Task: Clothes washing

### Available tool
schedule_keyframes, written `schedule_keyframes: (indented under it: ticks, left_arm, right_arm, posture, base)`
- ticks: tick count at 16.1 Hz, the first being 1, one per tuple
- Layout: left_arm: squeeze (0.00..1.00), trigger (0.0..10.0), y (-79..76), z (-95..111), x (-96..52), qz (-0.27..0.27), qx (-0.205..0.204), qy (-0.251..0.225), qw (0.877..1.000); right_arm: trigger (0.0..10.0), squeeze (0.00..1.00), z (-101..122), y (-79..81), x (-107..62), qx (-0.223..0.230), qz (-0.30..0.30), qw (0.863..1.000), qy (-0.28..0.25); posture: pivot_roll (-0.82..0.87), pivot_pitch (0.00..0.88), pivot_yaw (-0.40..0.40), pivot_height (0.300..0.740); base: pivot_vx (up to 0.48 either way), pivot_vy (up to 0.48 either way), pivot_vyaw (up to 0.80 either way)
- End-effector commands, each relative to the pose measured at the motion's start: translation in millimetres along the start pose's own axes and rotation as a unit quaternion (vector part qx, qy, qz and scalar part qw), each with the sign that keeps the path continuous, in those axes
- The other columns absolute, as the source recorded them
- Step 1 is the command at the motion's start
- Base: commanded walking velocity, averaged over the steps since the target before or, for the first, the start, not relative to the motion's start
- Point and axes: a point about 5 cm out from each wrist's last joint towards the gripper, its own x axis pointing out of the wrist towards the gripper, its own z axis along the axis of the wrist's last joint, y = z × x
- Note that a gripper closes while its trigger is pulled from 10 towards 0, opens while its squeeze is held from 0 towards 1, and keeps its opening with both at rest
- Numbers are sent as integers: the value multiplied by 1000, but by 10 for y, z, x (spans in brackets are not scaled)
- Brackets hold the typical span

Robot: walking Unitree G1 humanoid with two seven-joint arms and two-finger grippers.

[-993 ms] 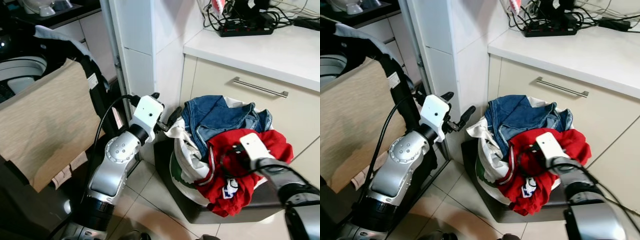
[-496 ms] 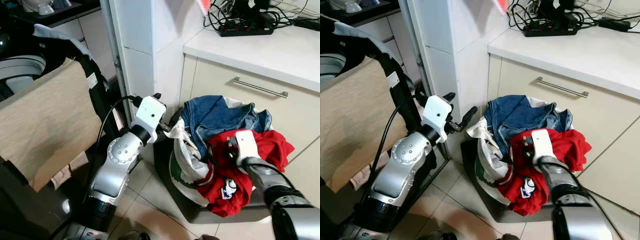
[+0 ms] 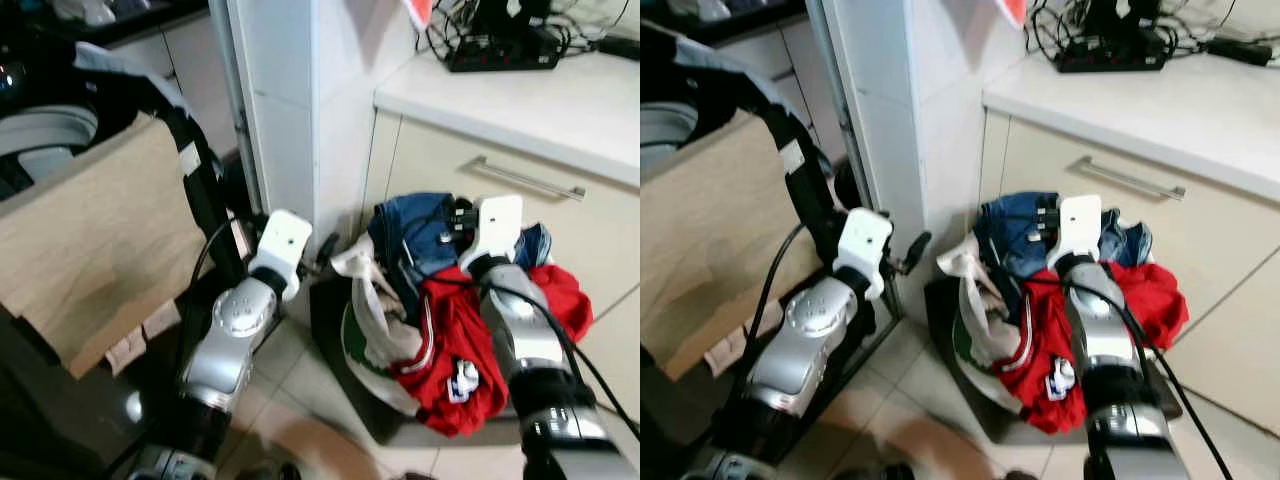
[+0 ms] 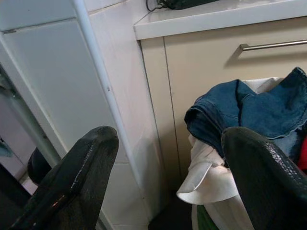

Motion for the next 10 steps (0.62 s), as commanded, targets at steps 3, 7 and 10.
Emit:
schedule_keyframes:
  ticks: [3,7,10]
  left_arm:
    - [0,10000,-34,14,41,-7,9,-4,1000]
    - [0,10000,-47,3,42,-19,19,-3,1000]
    - [0,10000,-74,27,63,-28,22,-7,999]
  right_arm:
    - [10000,1000,-124,-236,-154,-81,-11,995,63]
    - [10000,1000,-22,-938,-397,-266,48,946,178]
    - [10000,1000,-66,-1062,-622,-195,127,938,257]
  posture:
    - [-186,0,39,740]
    - [-210,0,59,740]
    - [-215,0,64,740]
  base:
    - [0,0,0]
    - [0,0,0]
    - [0,0,0]
